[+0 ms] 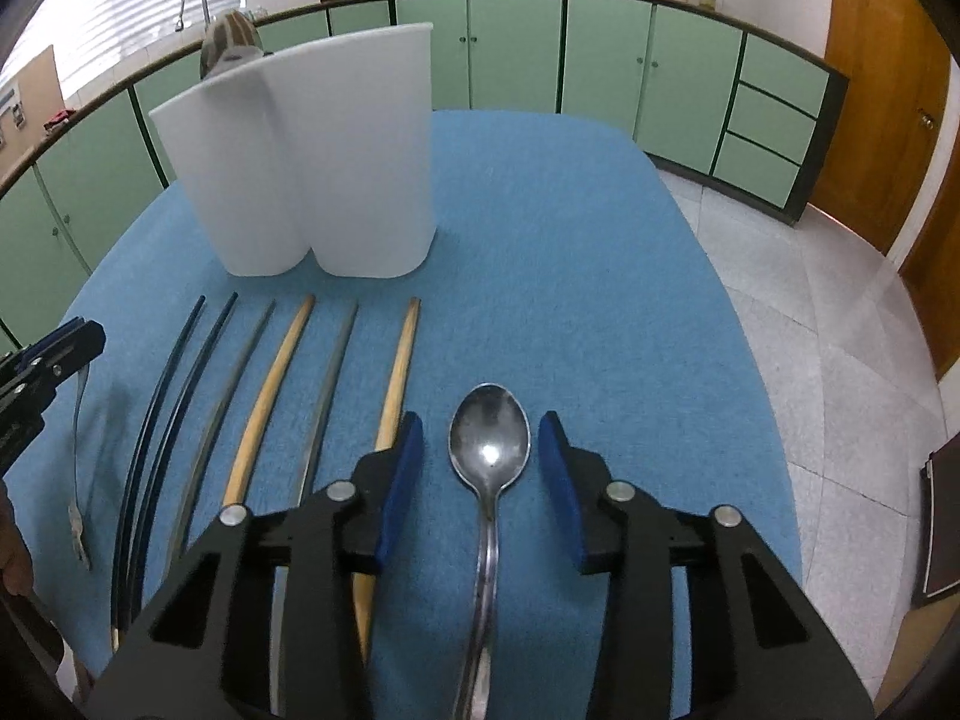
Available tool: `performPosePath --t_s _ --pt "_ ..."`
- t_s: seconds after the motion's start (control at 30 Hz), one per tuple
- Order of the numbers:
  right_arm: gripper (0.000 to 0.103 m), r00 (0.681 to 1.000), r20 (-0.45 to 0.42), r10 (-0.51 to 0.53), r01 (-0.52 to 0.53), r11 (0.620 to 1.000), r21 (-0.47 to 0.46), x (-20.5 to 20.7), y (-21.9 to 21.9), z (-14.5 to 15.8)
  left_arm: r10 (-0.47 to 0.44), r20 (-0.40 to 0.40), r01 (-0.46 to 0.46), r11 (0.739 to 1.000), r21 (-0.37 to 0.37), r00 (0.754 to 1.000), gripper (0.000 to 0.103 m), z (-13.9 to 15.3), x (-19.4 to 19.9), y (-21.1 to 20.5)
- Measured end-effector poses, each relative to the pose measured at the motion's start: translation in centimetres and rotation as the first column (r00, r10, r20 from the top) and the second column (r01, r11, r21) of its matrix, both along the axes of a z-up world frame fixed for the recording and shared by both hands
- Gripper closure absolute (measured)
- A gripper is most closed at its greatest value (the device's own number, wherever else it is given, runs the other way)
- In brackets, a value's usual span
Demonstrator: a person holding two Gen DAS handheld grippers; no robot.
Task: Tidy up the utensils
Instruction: 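Grasp the small cartoon-handled spoon with the left gripper while the right gripper grasps the silver spoon, then carry both spoons over the white holder and open both grippers to drop them in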
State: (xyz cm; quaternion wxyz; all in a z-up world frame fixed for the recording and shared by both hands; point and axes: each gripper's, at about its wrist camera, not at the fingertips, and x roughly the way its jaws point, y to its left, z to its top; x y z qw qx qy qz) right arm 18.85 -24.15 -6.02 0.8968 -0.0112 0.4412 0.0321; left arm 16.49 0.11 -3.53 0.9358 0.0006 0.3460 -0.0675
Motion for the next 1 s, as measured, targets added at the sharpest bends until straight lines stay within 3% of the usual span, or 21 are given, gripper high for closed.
performPosePath --t_s 0.17,0.33,0.6,1.0 --pt "0.075 1.000 -0.008 0.000 0.000 1.000 -0.010 0.2 0.0 -0.1 -0.007 0.005 0.007 1.000 -0.003 1.000 0.077 -0.1 0.1 0.0" --pt "0.075 1.000 0.008 0.010 -0.010 1.000 0.006 -0.2 -0.4 0.1 -0.013 0.016 0.013 1.000 -0.006 1.000 0.077 -0.1 -0.2 0.0" --pt "0.075 0.987 0.156 0.027 -0.042 0.994 0.099 -2.6 -1.8 2.8 -0.017 0.102 0.022 0.999 -0.045 0.995 0.077 1.6 -1.4 0.6" --pt "0.076 0.952 0.303 0.034 -0.077 0.989 0.128 -5.5 -1.5 6.8 -0.015 0.219 0.033 0.996 -0.080 0.976 0.077 4.0 -3.2 1.4"
